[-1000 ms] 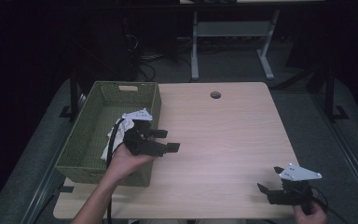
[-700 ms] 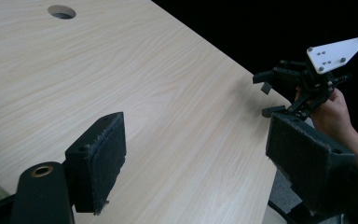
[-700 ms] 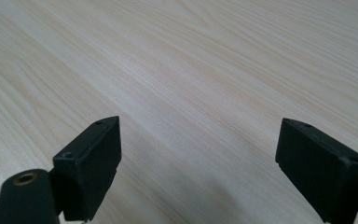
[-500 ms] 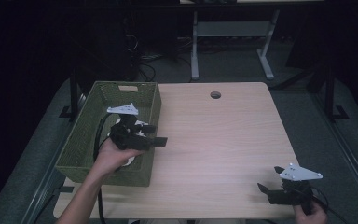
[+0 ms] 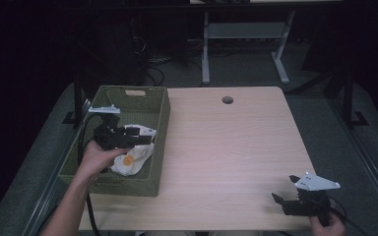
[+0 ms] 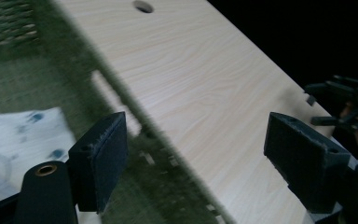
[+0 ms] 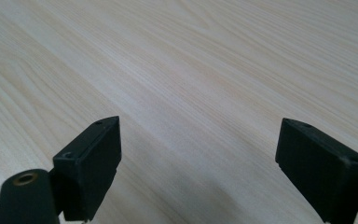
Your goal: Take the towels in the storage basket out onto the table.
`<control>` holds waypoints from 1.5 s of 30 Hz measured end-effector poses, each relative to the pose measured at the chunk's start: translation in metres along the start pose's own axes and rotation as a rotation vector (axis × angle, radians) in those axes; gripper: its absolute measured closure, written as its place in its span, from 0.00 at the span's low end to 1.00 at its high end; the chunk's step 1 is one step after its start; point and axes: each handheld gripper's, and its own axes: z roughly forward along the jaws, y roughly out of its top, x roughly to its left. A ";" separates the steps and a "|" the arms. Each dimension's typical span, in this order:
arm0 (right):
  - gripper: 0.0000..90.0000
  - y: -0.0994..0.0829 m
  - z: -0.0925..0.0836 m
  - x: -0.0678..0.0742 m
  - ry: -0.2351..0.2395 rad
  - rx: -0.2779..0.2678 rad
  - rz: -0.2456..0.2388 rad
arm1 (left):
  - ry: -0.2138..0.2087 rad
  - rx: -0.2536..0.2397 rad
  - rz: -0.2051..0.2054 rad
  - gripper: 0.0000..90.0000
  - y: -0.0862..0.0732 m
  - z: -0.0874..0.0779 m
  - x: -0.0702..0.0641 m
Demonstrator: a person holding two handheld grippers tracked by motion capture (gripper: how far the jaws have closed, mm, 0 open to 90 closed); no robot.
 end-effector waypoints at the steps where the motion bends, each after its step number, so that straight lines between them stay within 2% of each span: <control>1: 0.15 0.000 0.000 0.000 0.000 0.000 0.000 | 0.004 -0.003 -0.014 0.24 -0.001 -0.001 0.004; 3: 0.15 0.000 0.000 0.000 0.000 0.002 -0.002 | 0.026 0.008 -0.033 0.25 -0.004 -0.003 0.014; 4: 0.15 0.000 0.000 0.000 0.001 0.003 -0.003 | 0.038 0.014 -0.056 0.25 -0.006 -0.005 0.021; 7: 0.15 0.000 0.000 0.000 0.003 0.002 -0.003 | 0.055 0.020 -0.072 0.25 -0.008 -0.006 0.027; 8: 0.15 0.000 0.000 0.000 0.002 0.000 -0.004 | 0.060 0.013 -0.103 0.24 -0.010 -0.007 0.032; 11: 0.15 0.000 0.000 0.001 0.004 0.002 -0.001 | 0.076 0.010 -0.119 0.24 -0.011 -0.009 0.036; 12: 0.15 0.000 0.000 0.001 0.003 0.003 -0.001 | 0.103 0.038 -0.125 0.24 -0.010 -0.009 0.040; 13: 0.15 0.000 0.000 0.001 0.003 0.003 -0.001 | 0.103 0.038 -0.125 0.24 -0.010 -0.009 0.040; 14: 0.15 0.000 0.000 0.001 0.004 0.003 -0.001 | 0.133 0.058 -0.125 0.24 -0.010 -0.008 0.043; 19: 0.15 0.002 -0.003 0.003 -0.001 -0.015 -0.015 | 0.172 0.098 -0.152 0.24 -0.012 -0.001 0.054; 20: 0.15 0.003 -0.003 0.005 0.003 -0.012 -0.022 | 0.205 0.133 -0.157 0.24 -0.013 0.005 0.058; 21: 0.15 0.003 -0.003 0.005 0.003 -0.012 -0.022 | 0.205 0.133 -0.157 0.24 -0.013 0.005 0.058; 23: 0.15 0.003 0.000 0.005 0.009 -0.004 -0.031 | 0.230 0.167 -0.172 0.24 -0.014 0.010 0.063; 26: 0.15 0.003 0.000 0.006 0.010 -0.002 -0.033 | 0.282 0.221 -0.187 0.24 -0.015 0.020 0.069; 29: 0.15 0.003 0.000 0.006 0.014 -0.007 -0.033 | 0.343 0.295 -0.197 0.25 -0.016 0.032 0.074; 30: 0.15 0.003 -0.001 0.006 0.014 -0.007 -0.029 | 0.359 0.322 -0.212 0.24 -0.017 0.036 0.078; 31: 0.15 0.003 -0.001 0.006 0.014 -0.007 -0.029 | 0.359 0.322 -0.212 0.25 -0.017 0.036 0.078; 33: 0.15 0.003 -0.001 0.006 0.014 -0.007 -0.031 | 0.388 0.361 -0.227 0.25 -0.018 0.041 0.082; 34: 0.15 0.003 0.000 0.006 0.015 -0.005 -0.033 | 0.403 0.371 -0.245 0.25 -0.020 0.046 0.085; 35: 0.15 0.003 0.000 0.006 0.015 -0.005 -0.033 | 0.403 0.371 -0.245 0.25 -0.020 0.046 0.085; 38: 0.15 0.004 0.000 0.007 0.019 -0.006 -0.039 | 0.433 0.423 -0.254 0.25 -0.021 0.054 0.091; 39: 0.15 0.004 0.000 0.007 0.017 -0.008 -0.041 | 0.444 0.450 -0.245 0.25 -0.022 0.057 0.092; 40: 0.16 0.004 -0.001 0.008 0.017 -0.009 -0.041 | 0.463 0.499 -0.245 0.25 -0.022 0.062 0.094; 43: 0.15 0.004 -0.001 0.008 0.019 -0.015 -0.039 | 0.466 0.527 -0.250 0.25 -0.022 0.067 0.095; 45: 0.15 0.004 -0.001 0.008 0.019 -0.013 -0.041 | 0.492 0.567 -0.247 0.26 -0.023 0.072 0.096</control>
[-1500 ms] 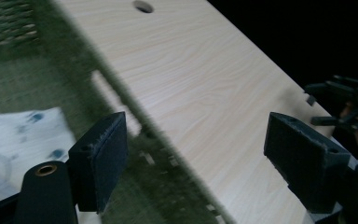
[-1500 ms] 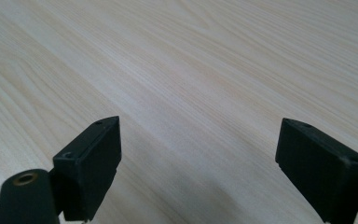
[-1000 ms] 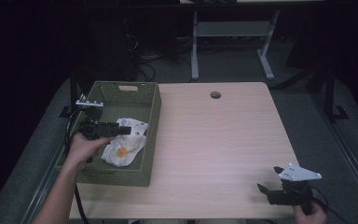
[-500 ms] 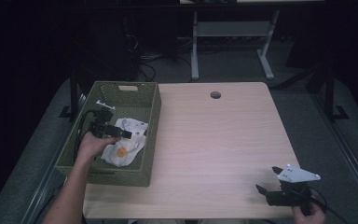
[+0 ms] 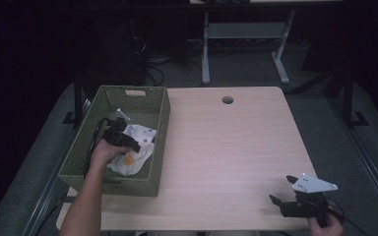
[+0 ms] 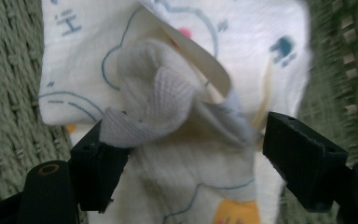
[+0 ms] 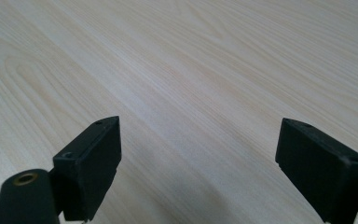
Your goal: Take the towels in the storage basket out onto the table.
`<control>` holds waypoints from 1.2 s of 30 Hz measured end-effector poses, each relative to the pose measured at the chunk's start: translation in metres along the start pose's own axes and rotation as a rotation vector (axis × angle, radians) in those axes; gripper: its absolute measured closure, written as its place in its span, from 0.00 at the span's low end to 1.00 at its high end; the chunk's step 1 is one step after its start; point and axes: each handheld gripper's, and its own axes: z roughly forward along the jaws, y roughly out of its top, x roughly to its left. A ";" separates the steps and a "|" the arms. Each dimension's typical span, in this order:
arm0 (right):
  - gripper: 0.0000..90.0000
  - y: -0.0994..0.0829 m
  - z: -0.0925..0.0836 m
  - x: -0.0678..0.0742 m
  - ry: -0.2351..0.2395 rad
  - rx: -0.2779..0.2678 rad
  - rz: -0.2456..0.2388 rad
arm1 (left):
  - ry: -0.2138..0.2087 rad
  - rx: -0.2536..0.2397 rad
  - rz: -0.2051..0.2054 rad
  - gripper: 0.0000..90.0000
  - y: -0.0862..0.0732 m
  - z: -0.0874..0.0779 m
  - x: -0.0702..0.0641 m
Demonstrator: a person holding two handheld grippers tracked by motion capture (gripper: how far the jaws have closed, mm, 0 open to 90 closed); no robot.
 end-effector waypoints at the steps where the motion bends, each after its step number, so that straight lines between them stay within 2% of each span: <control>1: 0.15 0.000 0.000 0.000 0.001 -0.001 -0.001 | 0.008 0.019 0.001 0.27 0.001 0.003 -0.002; 3: 0.16 0.000 -0.001 0.001 0.002 -0.001 -0.002 | 0.034 0.049 0.010 0.30 0.003 0.009 -0.005; 7: 0.15 0.000 -0.001 0.001 -0.001 -0.005 -0.002 | 0.044 0.065 0.015 0.36 0.004 0.012 -0.007; 8: 0.15 0.000 -0.001 0.000 -0.001 -0.003 -0.001 | 0.042 0.065 0.013 0.38 0.004 0.012 -0.007; 9: 0.15 0.000 -0.001 0.001 0.000 -0.003 -0.001 | 0.035 0.067 0.013 0.46 0.003 0.011 -0.007; 10: 0.15 0.000 -0.001 0.001 0.000 -0.005 -0.002 | 0.035 0.067 0.013 0.49 0.003 0.011 -0.007; 11: 0.15 0.000 -0.001 0.001 0.000 -0.005 -0.002 | 0.039 0.064 0.023 0.49 0.003 0.010 -0.006; 12: 0.15 0.000 -0.001 0.001 0.000 -0.005 -0.003 | 0.021 0.062 0.025 0.58 0.003 0.008 -0.007; 13: 0.15 0.000 -0.001 0.001 -0.001 -0.005 -0.002 | 0.026 0.064 0.025 0.63 0.003 0.008 -0.008; 16: 0.15 0.000 -0.002 0.001 -0.001 -0.007 0.000 | 0.012 0.069 0.025 0.76 0.002 0.008 -0.010; 18: 0.15 0.000 -0.001 0.001 -0.001 -0.004 -0.002 | 0.013 0.060 0.042 0.79 0.002 0.006 -0.011; 21: 0.15 0.000 -0.001 0.001 -0.001 -0.008 0.000 | 0.005 0.044 0.046 0.81 0.001 0.003 -0.010; 25: 0.15 0.000 -0.002 0.001 -0.007 -0.007 -0.003 | -0.031 -0.008 0.030 0.81 -0.003 -0.010 -0.007; 26: 0.15 0.000 -0.002 0.001 -0.007 -0.007 -0.003 | -0.031 -0.008 0.030 0.81 -0.003 -0.010 -0.007; 27: 0.15 0.000 -0.003 0.000 -0.007 -0.007 0.003 | -0.046 -0.040 0.026 0.81 -0.006 -0.018 -0.005; 28: 0.15 0.000 -0.003 0.000 -0.007 -0.007 0.003 | -0.046 -0.040 0.026 0.81 -0.006 -0.018 -0.005; 31: 0.15 0.000 -0.003 0.000 -0.009 -0.009 0.001 | -0.080 -0.100 0.024 0.81 -0.011 -0.033 -0.003; 32: 0.15 0.000 -0.003 0.001 -0.012 -0.007 -0.003 | -0.104 -0.139 0.021 0.81 -0.015 -0.041 -0.002; 33: 0.15 0.000 -0.003 0.001 -0.012 -0.007 -0.003 | -0.104 -0.139 0.021 0.81 -0.015 -0.041 -0.002; 36: 0.15 0.000 -0.003 0.001 -0.013 -0.010 -0.004 | -0.135 -0.200 0.028 0.81 -0.022 -0.056 -0.002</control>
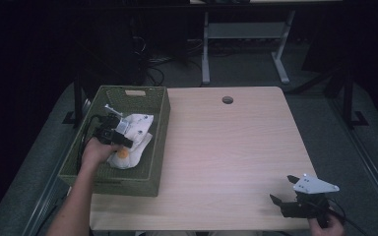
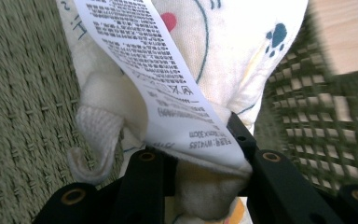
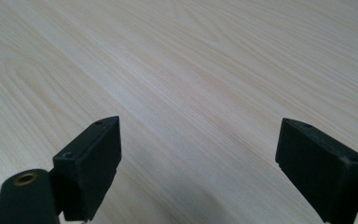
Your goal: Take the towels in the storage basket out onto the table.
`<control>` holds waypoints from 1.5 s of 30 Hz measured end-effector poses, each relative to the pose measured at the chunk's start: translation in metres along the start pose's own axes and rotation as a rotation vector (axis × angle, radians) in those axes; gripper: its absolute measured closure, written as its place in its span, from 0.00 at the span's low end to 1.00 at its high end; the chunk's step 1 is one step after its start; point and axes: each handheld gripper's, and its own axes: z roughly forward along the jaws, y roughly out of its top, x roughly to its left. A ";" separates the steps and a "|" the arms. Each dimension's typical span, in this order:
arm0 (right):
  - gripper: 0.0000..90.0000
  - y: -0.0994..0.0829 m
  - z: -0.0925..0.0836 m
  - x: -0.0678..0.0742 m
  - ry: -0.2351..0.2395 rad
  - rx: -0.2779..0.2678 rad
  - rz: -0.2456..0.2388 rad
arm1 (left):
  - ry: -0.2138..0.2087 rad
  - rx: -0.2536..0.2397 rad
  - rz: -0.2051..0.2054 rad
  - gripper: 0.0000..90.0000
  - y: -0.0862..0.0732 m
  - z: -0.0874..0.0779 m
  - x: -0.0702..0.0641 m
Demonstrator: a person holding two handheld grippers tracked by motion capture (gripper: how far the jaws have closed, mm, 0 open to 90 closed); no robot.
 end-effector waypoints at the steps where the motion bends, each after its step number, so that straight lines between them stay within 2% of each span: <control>1: 0.15 0.000 0.000 0.000 0.000 0.000 0.000 | -0.010 -0.019 0.000 0.81 -0.001 -0.004 0.000; 3: 0.16 0.000 0.001 0.001 -0.002 0.003 -0.001 | -0.037 -0.066 -0.013 0.81 -0.005 -0.013 0.000; 9: 0.15 0.001 0.000 0.001 -0.006 0.000 -0.005 | -0.112 -0.167 -0.055 0.81 -0.012 -0.031 0.003; 12: 0.15 0.001 0.000 0.001 -0.007 0.000 -0.001 | -0.127 -0.190 -0.072 0.81 -0.014 -0.036 0.007; 14: 0.15 0.000 0.000 0.000 -0.008 0.000 0.000 | -0.167 -0.226 -0.094 0.81 -0.017 -0.037 0.010; 16: 0.15 0.001 0.000 0.000 -0.008 0.001 -0.003 | -0.181 -0.248 -0.103 0.81 -0.019 -0.039 0.012; 18: 0.15 0.001 0.000 0.001 -0.009 0.001 -0.003 | -0.217 -0.294 -0.124 0.81 -0.022 -0.041 0.014; 20: 0.15 0.001 0.000 0.001 -0.008 -0.002 -0.005 | -0.226 -0.311 -0.128 0.81 -0.023 -0.042 0.014; 23: 0.15 0.001 0.000 0.001 -0.006 0.002 -0.008 | -0.305 -0.366 -0.154 0.81 -0.024 -0.045 0.015; 29: 0.15 0.000 -0.001 0.001 -0.009 -0.002 0.001 | -0.444 -0.445 -0.194 0.81 -0.023 -0.047 0.014; 34: 0.15 0.000 -0.001 0.001 -0.011 -0.001 0.003 | -0.483 -0.470 -0.193 0.80 -0.020 -0.049 0.010; 37: 0.15 0.001 -0.001 0.001 -0.012 -0.003 0.001 | -0.524 -0.501 -0.193 0.80 -0.018 -0.051 0.005; 40: 0.15 0.001 -0.001 0.001 -0.013 -0.008 0.002 | -0.532 -0.509 -0.190 0.80 -0.017 -0.052 0.003; 42: 0.15 0.001 -0.001 0.001 -0.013 -0.005 0.005 | -0.553 -0.519 -0.182 0.80 -0.014 -0.054 -0.003; 45: 0.15 0.001 -0.001 0.001 -0.013 -0.005 0.003 | -0.548 -0.514 -0.170 0.80 -0.011 -0.056 -0.008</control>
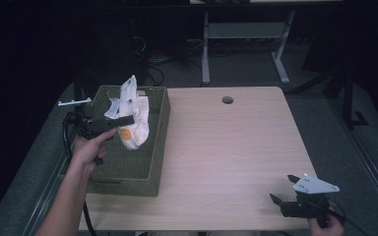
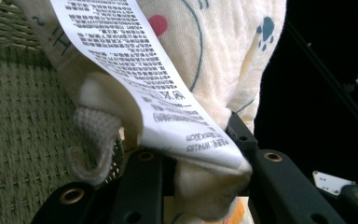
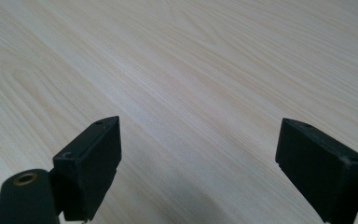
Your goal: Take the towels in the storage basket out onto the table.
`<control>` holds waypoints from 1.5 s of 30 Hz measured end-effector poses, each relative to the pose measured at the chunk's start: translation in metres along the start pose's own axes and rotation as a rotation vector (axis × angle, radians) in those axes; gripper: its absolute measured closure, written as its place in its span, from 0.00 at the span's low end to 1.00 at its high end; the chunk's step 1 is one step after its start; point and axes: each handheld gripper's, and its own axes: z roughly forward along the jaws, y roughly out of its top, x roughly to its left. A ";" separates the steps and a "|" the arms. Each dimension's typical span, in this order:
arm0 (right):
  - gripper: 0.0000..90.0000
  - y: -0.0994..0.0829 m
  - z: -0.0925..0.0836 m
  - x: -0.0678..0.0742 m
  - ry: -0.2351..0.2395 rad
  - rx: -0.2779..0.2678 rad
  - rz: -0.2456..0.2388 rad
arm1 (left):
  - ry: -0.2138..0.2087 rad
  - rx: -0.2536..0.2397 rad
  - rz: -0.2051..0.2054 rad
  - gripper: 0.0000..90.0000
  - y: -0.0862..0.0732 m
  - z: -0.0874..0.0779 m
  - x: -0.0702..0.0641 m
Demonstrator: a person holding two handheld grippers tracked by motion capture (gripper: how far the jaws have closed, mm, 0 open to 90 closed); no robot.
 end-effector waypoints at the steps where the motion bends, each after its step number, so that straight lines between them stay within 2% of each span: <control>1: 0.15 0.000 0.000 0.000 0.000 -0.002 -0.002 | -0.007 0.003 0.004 0.80 0.001 0.001 -0.001; 9: 0.15 0.001 0.001 0.000 0.001 -0.001 -0.001 | -0.027 0.006 0.013 0.80 0.004 0.013 -0.012; 15: 0.15 0.001 0.001 0.001 0.000 -0.004 -0.001 | -0.029 0.025 0.033 0.80 0.004 0.021 -0.018; 23: 0.15 0.001 0.001 0.000 -0.003 -0.004 0.004 | -0.058 0.033 0.061 0.81 0.009 0.032 -0.032; 35: 0.15 0.002 0.000 0.000 -0.004 -0.009 0.003 | -0.067 0.087 0.101 0.81 0.007 0.058 -0.048; 39: 0.15 0.001 0.000 0.000 -0.004 -0.007 0.004 | -0.080 0.088 0.112 0.81 0.007 0.067 -0.054; 42: 0.15 0.001 -0.001 -0.001 -0.006 -0.009 0.009 | -0.081 0.113 0.118 0.81 0.004 0.080 -0.059; 45: 0.15 0.001 -0.001 -0.001 -0.006 -0.008 0.010 | -0.080 0.125 0.125 0.80 0.003 0.087 -0.062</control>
